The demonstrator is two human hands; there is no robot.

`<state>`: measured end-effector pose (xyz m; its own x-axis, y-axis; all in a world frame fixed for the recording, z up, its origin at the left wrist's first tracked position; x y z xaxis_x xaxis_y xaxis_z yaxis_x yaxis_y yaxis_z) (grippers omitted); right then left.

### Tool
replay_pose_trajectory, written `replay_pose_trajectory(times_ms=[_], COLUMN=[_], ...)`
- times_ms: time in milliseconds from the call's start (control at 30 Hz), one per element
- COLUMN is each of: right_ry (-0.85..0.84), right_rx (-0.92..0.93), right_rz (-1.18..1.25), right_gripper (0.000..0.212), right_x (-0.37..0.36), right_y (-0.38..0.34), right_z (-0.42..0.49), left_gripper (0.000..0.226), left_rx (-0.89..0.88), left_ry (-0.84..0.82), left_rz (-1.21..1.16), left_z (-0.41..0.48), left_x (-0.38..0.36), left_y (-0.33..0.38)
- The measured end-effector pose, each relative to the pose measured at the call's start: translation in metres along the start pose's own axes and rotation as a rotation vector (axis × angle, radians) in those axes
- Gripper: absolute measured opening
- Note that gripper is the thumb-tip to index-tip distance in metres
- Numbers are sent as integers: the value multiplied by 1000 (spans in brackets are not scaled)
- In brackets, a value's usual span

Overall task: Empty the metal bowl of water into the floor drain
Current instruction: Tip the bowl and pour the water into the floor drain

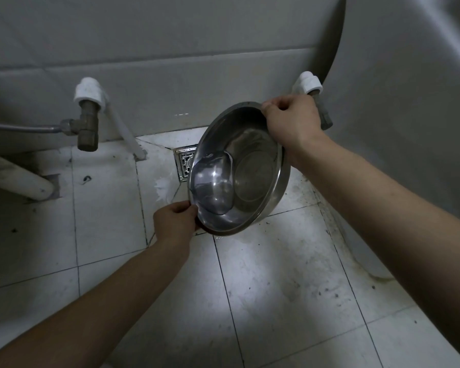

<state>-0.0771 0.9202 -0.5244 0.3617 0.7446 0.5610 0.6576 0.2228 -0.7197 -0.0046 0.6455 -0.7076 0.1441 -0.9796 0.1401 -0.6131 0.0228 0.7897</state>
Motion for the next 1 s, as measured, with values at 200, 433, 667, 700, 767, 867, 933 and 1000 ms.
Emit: replay_pose_trajectory(times_ms=[200, 433, 667, 700, 767, 867, 933, 1000], right_ry=[6, 22, 17, 16, 13, 4, 6, 9], right_rx=[-4, -15, -22, -24, -28, -32, -33, -36], right_rz=[-3, -8, -7, -8, -5, -1, -2, 6], right_gripper=[24, 24, 26, 26, 26, 26, 28, 28], right_x=[1, 4, 7, 8, 9, 9, 9, 9], right_y=[0, 0, 0, 0, 1, 0, 0, 0], right_z=[0, -1, -2, -3, -3, -3, -3, -2], left_gripper=[24, 24, 22, 22, 26, 29, 27, 27], left_rx=[3, 4, 11, 12, 14, 13, 6, 5], left_ry=[0, -16, -27, -30, -32, -32, -40, -42], left_rz=[-1, 21, 8, 5, 0, -9, -4, 6], left_z=[2, 4, 2, 2, 2, 3, 3, 2], left_x=[-1, -6, -12, -13, -14, -15, -16, -16], left_y=[-2, -6, -6, -6, -7, -8, -7, -6])
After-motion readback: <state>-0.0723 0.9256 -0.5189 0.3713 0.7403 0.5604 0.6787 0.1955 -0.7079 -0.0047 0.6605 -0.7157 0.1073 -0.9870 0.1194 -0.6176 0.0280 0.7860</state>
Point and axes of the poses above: each hand's wrist, its own z-axis towards the middle knuckle, its own x-axis out of the back of the hand, y = z × x, the point moved 10 cm from there along z, towards the middle knuckle, and after that the axes turned 10 degrees about -x, right-handed, at the moved point
